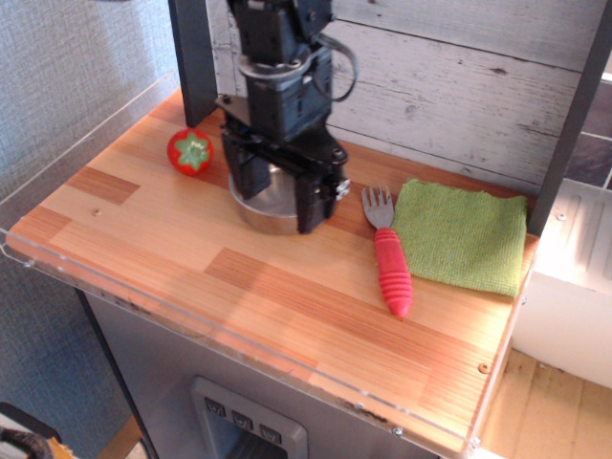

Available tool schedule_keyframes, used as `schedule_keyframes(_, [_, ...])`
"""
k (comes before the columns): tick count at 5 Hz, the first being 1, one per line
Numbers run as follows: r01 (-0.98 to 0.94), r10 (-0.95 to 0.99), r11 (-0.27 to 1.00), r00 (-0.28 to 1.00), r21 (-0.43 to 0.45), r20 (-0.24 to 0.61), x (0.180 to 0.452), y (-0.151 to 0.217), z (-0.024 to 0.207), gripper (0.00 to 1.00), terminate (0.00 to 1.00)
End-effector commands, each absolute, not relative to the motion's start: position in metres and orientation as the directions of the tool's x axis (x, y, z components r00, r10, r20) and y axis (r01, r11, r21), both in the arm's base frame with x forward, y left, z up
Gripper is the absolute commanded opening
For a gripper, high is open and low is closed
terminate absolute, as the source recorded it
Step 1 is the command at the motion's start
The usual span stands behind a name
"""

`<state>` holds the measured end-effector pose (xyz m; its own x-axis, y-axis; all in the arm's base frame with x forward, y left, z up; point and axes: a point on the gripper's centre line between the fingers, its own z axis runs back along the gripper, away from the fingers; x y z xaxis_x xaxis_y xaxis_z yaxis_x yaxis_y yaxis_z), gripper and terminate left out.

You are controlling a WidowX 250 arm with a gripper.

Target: Place the pot in the middle of the table

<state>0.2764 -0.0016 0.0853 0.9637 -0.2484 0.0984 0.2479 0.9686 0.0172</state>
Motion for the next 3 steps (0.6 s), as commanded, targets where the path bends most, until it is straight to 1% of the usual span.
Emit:
schedule_keyframes(1, [0.241,-0.245,0.969,0.959,0.043,0.14,0.2763,0.0005,0.0923,1.0,0.0])
schedule_keyframes(2, [0.241,-0.245,0.969,0.959,0.043,0.14,0.2763,0.0005,0.0923,1.0,0.0])
schedule_keyframes(3, [0.241,-0.245,0.969,0.959,0.043,0.14,0.2763,0.0005,0.0923,1.0,1.0])
